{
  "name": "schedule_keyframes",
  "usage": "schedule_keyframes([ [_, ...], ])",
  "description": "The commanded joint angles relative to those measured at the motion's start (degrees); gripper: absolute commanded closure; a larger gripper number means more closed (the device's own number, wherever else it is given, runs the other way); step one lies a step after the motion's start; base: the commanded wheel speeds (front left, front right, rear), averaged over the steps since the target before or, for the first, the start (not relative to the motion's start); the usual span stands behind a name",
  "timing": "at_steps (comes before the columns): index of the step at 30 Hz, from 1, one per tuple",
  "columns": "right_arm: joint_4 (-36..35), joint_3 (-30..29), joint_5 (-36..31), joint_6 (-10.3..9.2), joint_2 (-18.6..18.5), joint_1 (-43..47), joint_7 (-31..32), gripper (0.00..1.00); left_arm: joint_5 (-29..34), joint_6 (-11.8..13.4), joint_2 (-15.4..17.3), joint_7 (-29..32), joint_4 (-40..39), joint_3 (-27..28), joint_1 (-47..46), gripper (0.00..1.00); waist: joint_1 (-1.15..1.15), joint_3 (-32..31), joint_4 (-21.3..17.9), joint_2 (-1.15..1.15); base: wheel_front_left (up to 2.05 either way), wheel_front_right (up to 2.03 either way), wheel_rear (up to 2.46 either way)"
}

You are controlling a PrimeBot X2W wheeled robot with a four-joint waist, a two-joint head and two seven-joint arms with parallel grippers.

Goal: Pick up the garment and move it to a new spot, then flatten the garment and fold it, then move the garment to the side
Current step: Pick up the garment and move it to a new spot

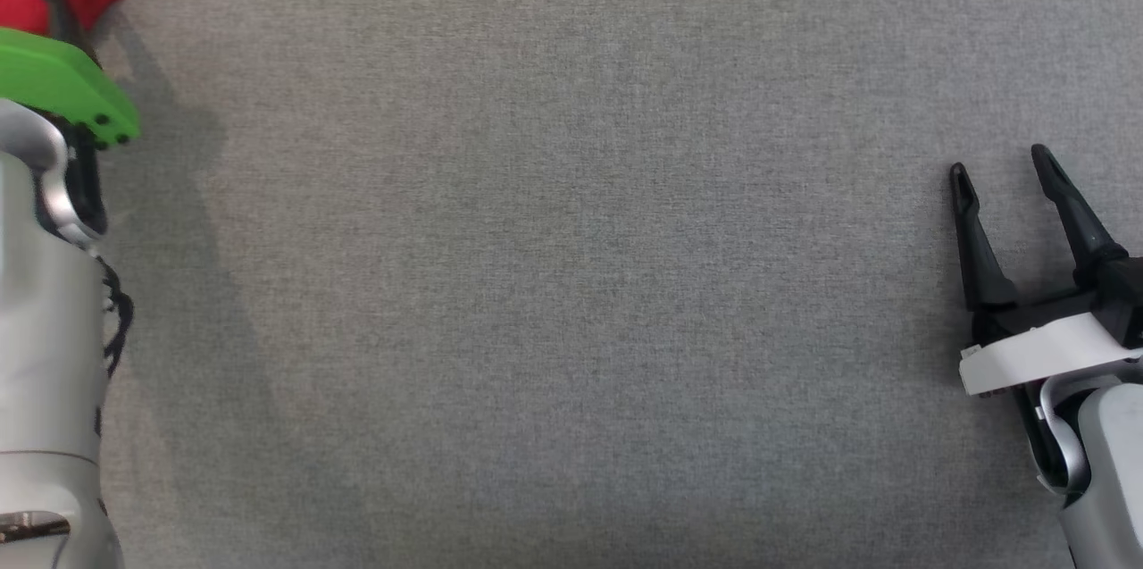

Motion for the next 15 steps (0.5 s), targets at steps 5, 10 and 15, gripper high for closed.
schedule_keyframes([
  [5, -0.8, 0.2, 1.1, -0.08, -1.5, 2.4, 0.0, 0.00, 1.2, 2.3, 2.6, -0.5, 5.2, 0.5, -5.4, 0.00, -0.01, 5.7, -3.5, 0.00, 0.00, 0.00, 0.00],
  [10, -0.9, 0.6, 1.4, -0.10, -1.9, 4.1, 0.3, 0.00, 1.8, 2.9, 4.2, 2.4, 12.0, -0.8, -6.7, 0.00, -0.01, 6.0, -3.8, 0.00, 0.00, 0.00, 0.00],
  [15, -0.6, 0.7, 2.1, -0.10, -1.3, 4.2, 0.4, 0.00, 0.8, 0.5, 3.9, 1.8, 14.7, -1.1, -7.1, 1.00, -0.01, 4.5, -3.9, 0.00, 0.00, 0.00, 0.00],
])
